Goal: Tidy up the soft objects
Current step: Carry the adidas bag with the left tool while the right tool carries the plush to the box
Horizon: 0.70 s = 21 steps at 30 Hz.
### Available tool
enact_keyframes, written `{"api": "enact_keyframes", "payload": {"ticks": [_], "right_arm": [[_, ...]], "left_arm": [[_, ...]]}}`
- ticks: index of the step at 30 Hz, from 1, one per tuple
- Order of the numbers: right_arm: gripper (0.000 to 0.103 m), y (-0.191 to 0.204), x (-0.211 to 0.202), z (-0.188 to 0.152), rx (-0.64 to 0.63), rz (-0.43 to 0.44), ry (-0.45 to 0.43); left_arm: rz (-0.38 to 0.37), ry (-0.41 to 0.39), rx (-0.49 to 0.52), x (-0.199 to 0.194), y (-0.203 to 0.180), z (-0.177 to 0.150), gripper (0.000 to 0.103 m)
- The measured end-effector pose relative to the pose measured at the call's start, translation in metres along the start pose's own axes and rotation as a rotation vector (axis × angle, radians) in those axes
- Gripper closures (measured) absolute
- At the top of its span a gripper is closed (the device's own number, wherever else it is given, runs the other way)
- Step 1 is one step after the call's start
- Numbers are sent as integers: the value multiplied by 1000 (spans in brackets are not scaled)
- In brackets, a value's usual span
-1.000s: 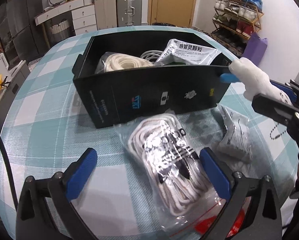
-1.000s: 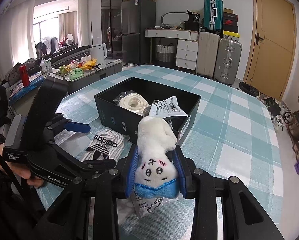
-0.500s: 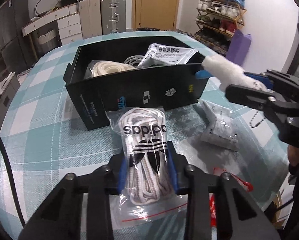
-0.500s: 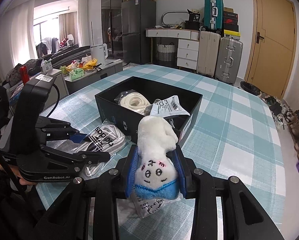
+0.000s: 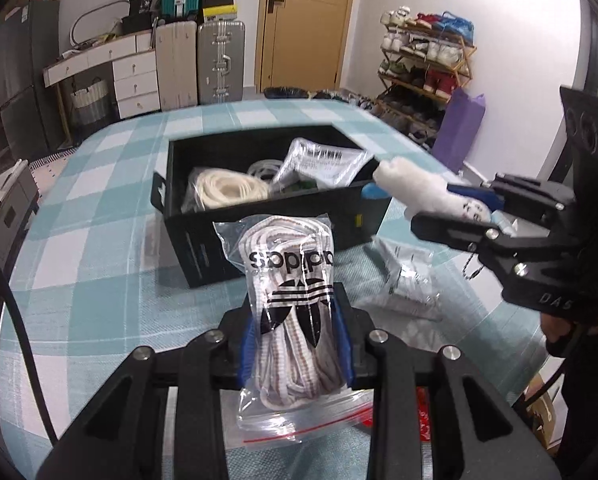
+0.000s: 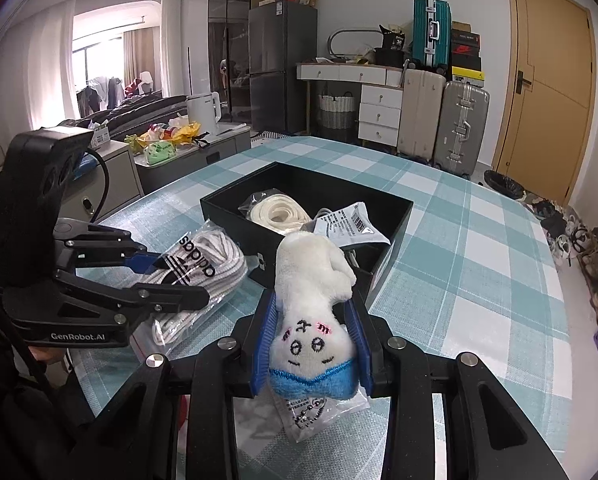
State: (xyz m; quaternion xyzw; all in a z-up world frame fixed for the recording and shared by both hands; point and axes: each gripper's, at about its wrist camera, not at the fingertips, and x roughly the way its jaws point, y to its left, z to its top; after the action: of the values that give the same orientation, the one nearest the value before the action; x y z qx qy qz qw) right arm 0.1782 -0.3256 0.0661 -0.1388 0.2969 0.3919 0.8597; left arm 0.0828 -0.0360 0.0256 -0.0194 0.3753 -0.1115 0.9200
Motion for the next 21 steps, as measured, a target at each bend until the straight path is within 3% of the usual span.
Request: {"api": "enact_keyframes", "payload": {"ticks": [9, 21], "right_arm": [[68, 8, -14, 12, -12, -23, -43], [68, 2, -11, 36, -9, -52, -50]], "left_arm": [[4, -72, -10, -16, 13, 22, 72], [6, -110, -22, -7, 28, 49, 72]]}}
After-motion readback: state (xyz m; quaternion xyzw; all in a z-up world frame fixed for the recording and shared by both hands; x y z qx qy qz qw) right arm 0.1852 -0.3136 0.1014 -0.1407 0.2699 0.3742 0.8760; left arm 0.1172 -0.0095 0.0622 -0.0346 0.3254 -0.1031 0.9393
